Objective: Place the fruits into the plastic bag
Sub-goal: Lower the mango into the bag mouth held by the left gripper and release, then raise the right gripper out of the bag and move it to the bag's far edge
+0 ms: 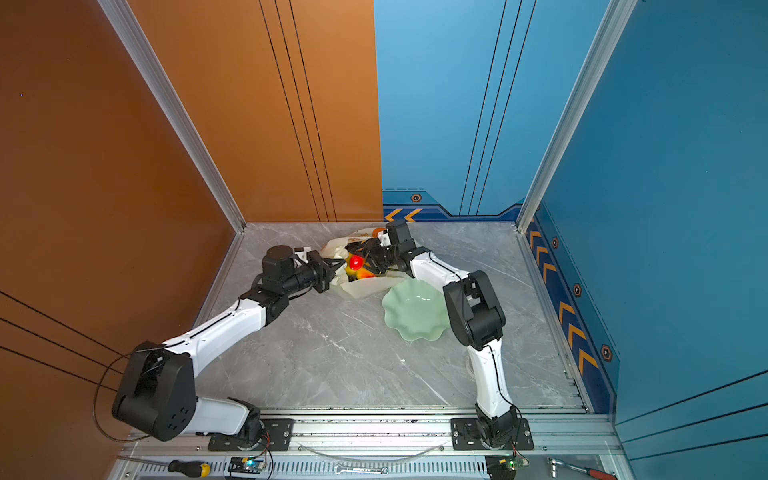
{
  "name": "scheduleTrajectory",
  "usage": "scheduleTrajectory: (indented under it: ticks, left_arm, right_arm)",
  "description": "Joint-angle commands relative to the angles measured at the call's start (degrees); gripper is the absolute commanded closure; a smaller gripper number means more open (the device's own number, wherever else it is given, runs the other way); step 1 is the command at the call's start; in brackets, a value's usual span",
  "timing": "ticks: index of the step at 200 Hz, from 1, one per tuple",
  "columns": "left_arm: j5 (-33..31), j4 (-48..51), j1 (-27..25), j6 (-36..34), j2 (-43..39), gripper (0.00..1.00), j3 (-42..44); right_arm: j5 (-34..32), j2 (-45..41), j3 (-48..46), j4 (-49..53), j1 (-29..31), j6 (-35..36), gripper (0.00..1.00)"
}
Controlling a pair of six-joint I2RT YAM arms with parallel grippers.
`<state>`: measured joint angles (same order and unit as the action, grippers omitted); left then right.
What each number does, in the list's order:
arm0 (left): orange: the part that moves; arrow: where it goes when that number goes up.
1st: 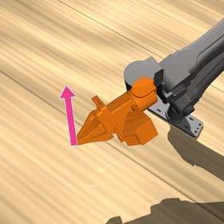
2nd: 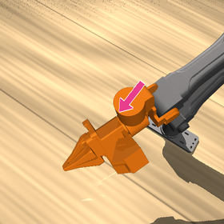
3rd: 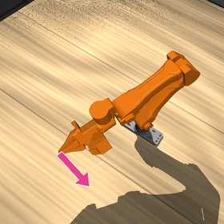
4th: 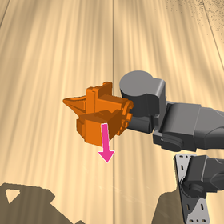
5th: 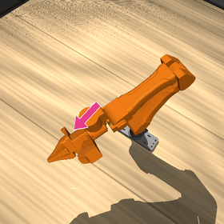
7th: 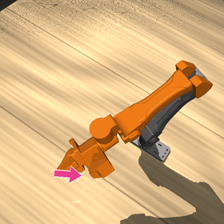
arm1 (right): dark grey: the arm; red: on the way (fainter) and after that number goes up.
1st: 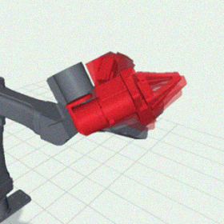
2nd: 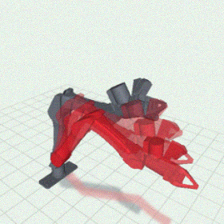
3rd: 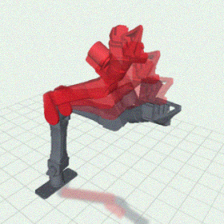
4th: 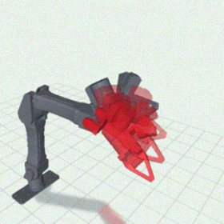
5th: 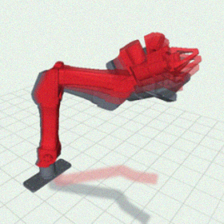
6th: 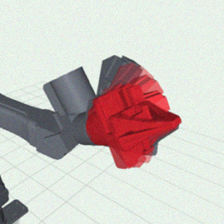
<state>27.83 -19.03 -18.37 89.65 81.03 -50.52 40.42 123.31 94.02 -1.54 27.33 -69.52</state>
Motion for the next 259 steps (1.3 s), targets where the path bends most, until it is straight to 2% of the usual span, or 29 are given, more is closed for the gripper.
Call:
scheduleTrajectory:
  ticks: [1, 73, 158, 208, 259]
  left_arm:
    - [1.9, -0.8, 1.0, -0.3, 0.6, 1.0, -1.9]
    - [3.6, -1.7, 2.8, -0.1, 3.7, 1.0, -4.0]
    - [6.6, -3.4, 6.8, 0.8, 7.6, 1.0, -7.4]
    - [8.3, -4.3, 8.2, 1.3, 9.7, 1.0, -10.1]
    - [8.9, -5.4, 8.4, 1.8, 9.6, 1.0, -9.4]
  right_arm:
    - [-1.7, 1.5, 2.8, 1.6, -0.3, -0.5, 0.46]
    - [-7.0, 6.2, 8.6, 1.5, -0.3, -4.1, 0.46]
    - [-10.1, 12.9, 21.1, 5.9, 0.2, -4.9, 0.42]
    - [-11.1, 14.0, 23.6, 7.1, 0.5, -4.7, 0.41]
    - [-11.7, 12.3, 23.7, 10.0, 1.0, -2.0, 0.41]
